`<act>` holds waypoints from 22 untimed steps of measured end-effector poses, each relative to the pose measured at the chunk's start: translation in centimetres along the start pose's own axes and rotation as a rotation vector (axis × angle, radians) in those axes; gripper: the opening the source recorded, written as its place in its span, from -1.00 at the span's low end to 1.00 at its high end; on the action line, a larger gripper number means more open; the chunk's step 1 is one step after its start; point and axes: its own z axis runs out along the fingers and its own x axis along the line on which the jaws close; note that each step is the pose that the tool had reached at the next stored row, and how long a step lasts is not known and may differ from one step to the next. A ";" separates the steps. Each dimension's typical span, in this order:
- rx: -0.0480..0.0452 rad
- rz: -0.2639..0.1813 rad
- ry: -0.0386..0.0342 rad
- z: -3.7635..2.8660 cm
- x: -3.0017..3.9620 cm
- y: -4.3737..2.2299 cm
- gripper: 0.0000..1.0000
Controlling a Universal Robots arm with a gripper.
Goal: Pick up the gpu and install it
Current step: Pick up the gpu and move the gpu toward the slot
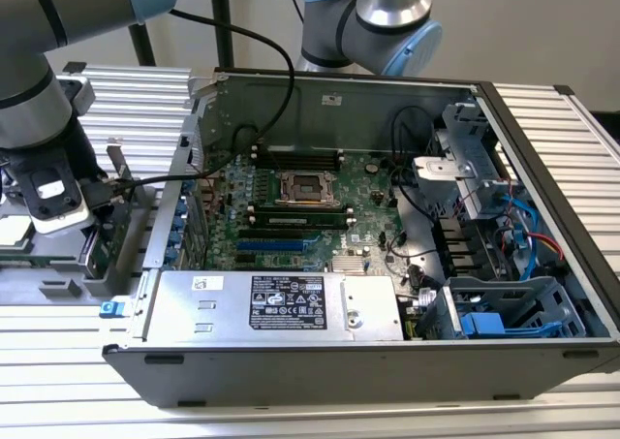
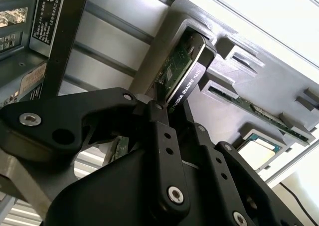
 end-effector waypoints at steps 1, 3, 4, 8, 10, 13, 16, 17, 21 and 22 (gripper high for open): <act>0.0000 0.000 0.0000 0.00 0.00 0.00 -1.00; 0.0000 0.000 0.0000 0.02 0.00 0.00 -1.00; 0.0000 0.000 0.0000 0.02 0.00 0.00 -1.00; 0.0000 0.000 -0.0001 0.04 0.00 0.00 -1.00; 0.0000 0.000 0.0000 0.05 0.00 0.00 -1.00; 0.0000 0.000 0.0000 0.06 0.00 0.00 -1.00; 0.0000 0.000 0.0000 0.09 0.00 0.00 -1.00; -0.0001 0.000 -0.0001 0.11 0.00 -0.01 -1.00; 0.0000 0.000 0.0000 0.12 0.00 -0.01 -1.00; 0.0000 0.000 0.0000 0.13 0.00 -0.01 -1.00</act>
